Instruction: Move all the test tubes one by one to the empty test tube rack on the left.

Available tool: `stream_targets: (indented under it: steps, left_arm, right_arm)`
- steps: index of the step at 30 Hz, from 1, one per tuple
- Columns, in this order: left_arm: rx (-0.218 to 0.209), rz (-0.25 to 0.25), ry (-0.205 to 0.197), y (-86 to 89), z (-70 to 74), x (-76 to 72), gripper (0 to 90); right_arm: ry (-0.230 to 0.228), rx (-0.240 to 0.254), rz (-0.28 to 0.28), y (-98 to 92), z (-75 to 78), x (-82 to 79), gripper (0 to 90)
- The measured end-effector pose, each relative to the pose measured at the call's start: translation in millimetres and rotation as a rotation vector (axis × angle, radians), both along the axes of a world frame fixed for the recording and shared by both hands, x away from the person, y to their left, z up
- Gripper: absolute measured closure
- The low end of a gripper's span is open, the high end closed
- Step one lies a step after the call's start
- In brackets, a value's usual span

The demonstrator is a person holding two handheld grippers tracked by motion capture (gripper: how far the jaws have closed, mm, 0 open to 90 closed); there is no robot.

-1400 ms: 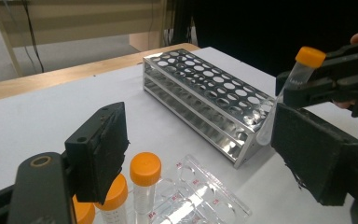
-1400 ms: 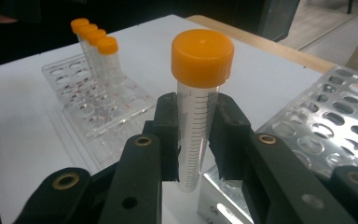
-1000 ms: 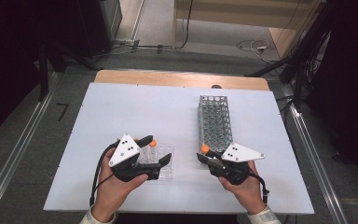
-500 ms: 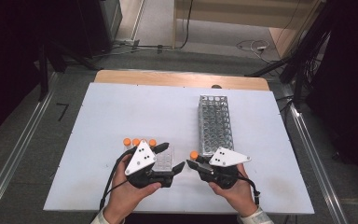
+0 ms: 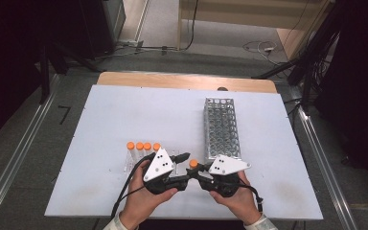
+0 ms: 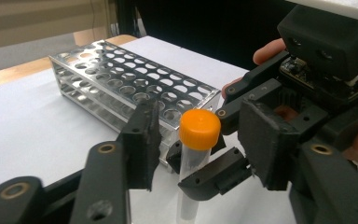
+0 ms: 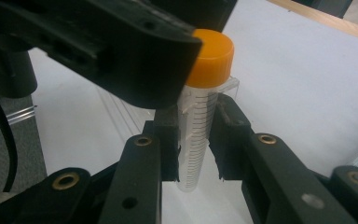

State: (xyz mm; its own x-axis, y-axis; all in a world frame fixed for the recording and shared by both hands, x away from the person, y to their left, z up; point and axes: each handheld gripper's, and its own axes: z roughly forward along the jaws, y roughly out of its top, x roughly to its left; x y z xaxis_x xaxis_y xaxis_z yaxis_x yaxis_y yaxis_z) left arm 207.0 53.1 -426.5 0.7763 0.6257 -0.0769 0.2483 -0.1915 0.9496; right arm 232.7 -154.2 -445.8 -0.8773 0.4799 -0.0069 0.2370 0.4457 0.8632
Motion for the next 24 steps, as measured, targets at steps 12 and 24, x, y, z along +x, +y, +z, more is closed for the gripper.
stream_targets:
  steps: [12, 24]
  left_arm:
    - [0.026, -0.014, 0.001, -4.9, -4.7, 2.4, 67.3]
    - [0.02, -0.016, -0.01, -4.9, -2.7, 3.4, 70.8]
  right_arm:
    - [-0.006, 0.005, 0.005, 0.0, 1.1, -1.6, 71.4]
    - [0.008, 0.028, 0.001, -2.0, 2.0, -1.0, 57.5]
